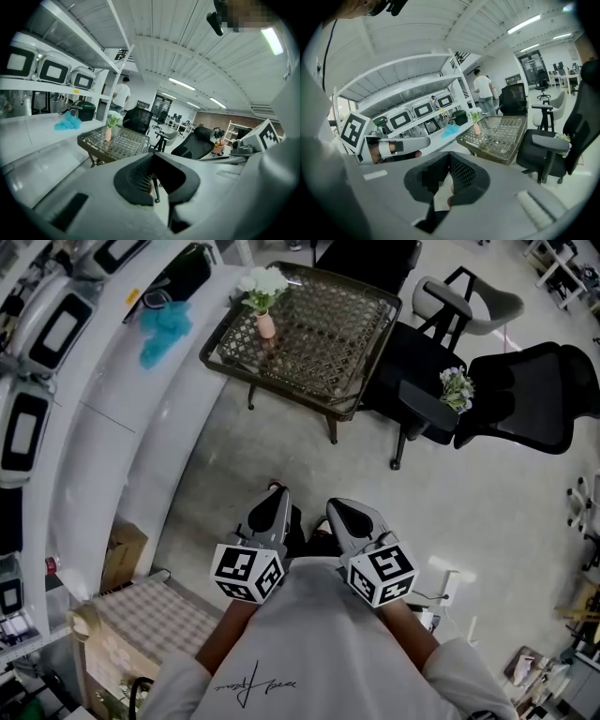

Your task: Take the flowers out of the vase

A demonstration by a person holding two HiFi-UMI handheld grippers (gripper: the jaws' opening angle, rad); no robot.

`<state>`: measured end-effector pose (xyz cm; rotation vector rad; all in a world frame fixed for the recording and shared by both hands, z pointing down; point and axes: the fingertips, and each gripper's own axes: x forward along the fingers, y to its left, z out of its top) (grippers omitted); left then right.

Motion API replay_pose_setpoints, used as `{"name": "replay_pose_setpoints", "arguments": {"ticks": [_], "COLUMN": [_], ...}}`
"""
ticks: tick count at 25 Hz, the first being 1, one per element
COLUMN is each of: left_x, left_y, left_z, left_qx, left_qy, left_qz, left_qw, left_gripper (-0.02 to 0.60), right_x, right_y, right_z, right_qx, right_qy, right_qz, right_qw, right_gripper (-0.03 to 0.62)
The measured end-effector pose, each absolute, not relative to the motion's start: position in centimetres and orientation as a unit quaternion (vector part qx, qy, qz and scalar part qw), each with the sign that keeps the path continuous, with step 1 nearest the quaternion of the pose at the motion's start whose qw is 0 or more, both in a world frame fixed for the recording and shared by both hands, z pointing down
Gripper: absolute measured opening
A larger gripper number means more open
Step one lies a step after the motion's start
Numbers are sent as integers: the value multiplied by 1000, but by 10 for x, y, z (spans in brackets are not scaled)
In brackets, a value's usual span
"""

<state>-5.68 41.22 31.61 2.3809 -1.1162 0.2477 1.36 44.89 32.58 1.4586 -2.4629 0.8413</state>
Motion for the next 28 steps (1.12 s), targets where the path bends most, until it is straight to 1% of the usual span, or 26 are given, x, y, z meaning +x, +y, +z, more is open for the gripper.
{"name": "replay_pose_setpoints", "arguments": {"ticks": [4, 11, 28], "left_x": [-56, -67, -125], "left_y": [397, 360, 254], "left_z": [313, 307, 297], "left_qx": [875, 878, 886], "left_qy": [-403, -406, -392], "left_qz": [80, 71, 62], "left_qw": [255, 244, 239], "left_gripper": [0, 0, 0], "right_x": [14, 1, -68], "right_y": [435, 400, 295], "right_z": [325, 323, 317], "right_qx": [493, 490, 490], "right_qy": [-820, -823, -822], "right_qz": [279, 272, 270], "right_qw": [82, 92, 107], "right_gripper": [9, 9, 21]}}
